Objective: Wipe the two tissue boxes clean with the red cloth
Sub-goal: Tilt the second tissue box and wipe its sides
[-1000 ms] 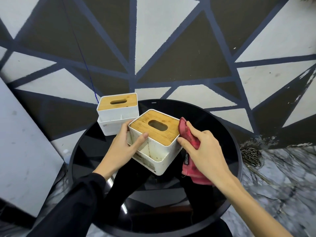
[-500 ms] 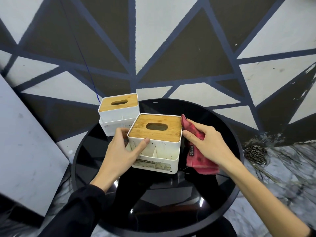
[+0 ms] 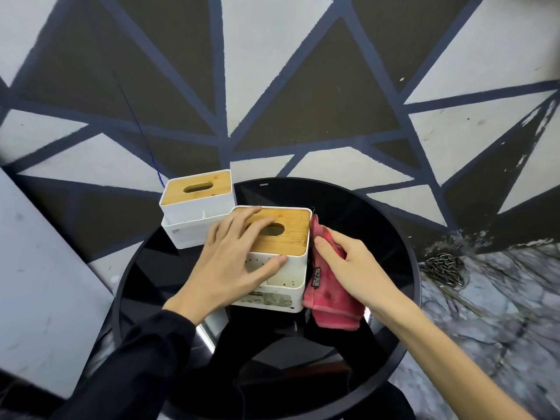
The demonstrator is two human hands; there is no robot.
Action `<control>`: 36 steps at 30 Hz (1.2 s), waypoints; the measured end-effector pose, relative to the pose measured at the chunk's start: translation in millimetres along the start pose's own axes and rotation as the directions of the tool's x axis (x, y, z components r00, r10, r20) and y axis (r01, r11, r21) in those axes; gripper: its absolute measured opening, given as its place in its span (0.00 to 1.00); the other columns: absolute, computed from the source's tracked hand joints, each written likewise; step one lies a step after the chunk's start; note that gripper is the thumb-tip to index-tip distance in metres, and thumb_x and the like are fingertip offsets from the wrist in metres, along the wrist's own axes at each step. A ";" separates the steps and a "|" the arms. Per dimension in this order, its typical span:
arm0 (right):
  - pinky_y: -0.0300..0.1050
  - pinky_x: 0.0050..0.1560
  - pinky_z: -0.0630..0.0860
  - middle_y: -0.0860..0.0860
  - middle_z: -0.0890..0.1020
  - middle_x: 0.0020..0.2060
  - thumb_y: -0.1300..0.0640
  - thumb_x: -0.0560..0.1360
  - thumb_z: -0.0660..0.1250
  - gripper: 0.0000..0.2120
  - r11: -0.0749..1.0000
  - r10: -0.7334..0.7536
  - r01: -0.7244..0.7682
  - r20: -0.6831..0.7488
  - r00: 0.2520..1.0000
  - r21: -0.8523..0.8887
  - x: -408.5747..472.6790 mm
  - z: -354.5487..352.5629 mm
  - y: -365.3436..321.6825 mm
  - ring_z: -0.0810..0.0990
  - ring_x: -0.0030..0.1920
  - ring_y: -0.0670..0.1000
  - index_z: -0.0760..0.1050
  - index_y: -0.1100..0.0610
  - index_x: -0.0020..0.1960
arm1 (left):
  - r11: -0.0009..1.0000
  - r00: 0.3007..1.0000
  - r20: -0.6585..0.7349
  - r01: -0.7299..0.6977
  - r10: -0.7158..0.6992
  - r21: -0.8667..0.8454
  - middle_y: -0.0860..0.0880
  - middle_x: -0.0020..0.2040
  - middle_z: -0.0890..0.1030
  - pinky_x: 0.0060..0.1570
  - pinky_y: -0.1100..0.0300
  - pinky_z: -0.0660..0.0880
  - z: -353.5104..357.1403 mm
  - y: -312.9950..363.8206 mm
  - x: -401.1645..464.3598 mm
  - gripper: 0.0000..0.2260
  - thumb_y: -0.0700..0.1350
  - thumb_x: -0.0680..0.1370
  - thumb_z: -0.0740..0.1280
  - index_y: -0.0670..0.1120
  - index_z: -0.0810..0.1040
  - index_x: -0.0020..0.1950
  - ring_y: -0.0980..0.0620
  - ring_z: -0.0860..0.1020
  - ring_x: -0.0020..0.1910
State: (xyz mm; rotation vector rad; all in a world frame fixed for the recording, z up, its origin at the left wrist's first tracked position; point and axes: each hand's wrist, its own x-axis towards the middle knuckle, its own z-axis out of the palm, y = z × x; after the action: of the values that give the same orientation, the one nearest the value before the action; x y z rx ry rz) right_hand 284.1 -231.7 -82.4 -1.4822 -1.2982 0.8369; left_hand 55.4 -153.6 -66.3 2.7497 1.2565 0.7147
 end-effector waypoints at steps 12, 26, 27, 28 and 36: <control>0.29 0.47 0.77 0.31 0.85 0.43 0.47 0.84 0.64 0.09 0.963 0.088 -0.058 -0.104 0.991 0.264 -46.7 22.0 9.5 0.84 0.47 0.34 0.80 0.36 0.49 | 0.996 0.989 0.136 0.048 -0.059 0.078 0.56 0.87 0.49 0.85 0.50 0.44 2.0 -3.2 8.9 0.42 0.78 0.78 0.39 0.57 0.51 0.87 0.61 0.44 0.85; 0.48 0.59 0.77 0.43 0.74 0.53 0.41 0.86 0.49 0.18 0.996 0.087 -0.089 -0.085 0.993 -0.012 -55.8 35.8 13.6 0.77 0.55 0.46 0.61 0.29 0.75 | 0.914 0.899 0.169 0.390 -0.404 0.115 0.46 0.88 0.51 0.82 0.45 0.54 -3.4 13.6 16.5 0.60 0.85 0.65 0.47 0.46 0.50 0.87 0.46 0.53 0.86; 0.50 0.58 0.77 0.44 0.74 0.52 0.41 0.86 0.49 0.18 0.995 0.090 -0.093 -0.092 0.992 -0.024 -51.0 36.0 15.5 0.77 0.53 0.47 0.63 0.30 0.74 | 0.911 0.896 0.169 0.393 -0.410 0.124 0.46 0.87 0.51 0.82 0.46 0.54 -3.4 12.8 17.2 0.62 0.86 0.64 0.46 0.46 0.50 0.87 0.46 0.53 0.86; 0.51 0.57 0.77 0.46 0.76 0.50 0.42 0.86 0.50 0.17 0.995 0.087 -0.091 -0.097 0.991 -0.031 -44.9 35.5 16.2 0.78 0.52 0.49 0.66 0.32 0.73 | 0.910 0.896 0.168 0.393 -0.411 0.131 0.47 0.87 0.52 0.82 0.46 0.54 -3.1 11.7 17.4 0.63 0.87 0.64 0.46 0.45 0.50 0.87 0.47 0.53 0.85; 0.47 0.50 0.79 0.51 0.86 0.44 0.44 0.86 0.56 0.18 0.982 0.148 -0.141 -0.052 0.988 0.123 10.1 12.1 22.0 0.84 0.47 0.50 0.81 0.51 0.51 | 0.906 0.890 0.183 0.391 -0.417 0.164 0.48 0.87 0.53 0.81 0.45 0.55 -3.0 9.0 19.5 0.67 0.89 0.60 0.42 0.46 0.50 0.87 0.47 0.54 0.85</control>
State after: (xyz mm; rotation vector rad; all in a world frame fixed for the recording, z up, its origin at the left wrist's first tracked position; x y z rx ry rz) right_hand 281.8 -218.6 -105.9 -1.5081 -1.0869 0.9398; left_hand 71.6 -146.0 -54.0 2.4312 1.7892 0.3019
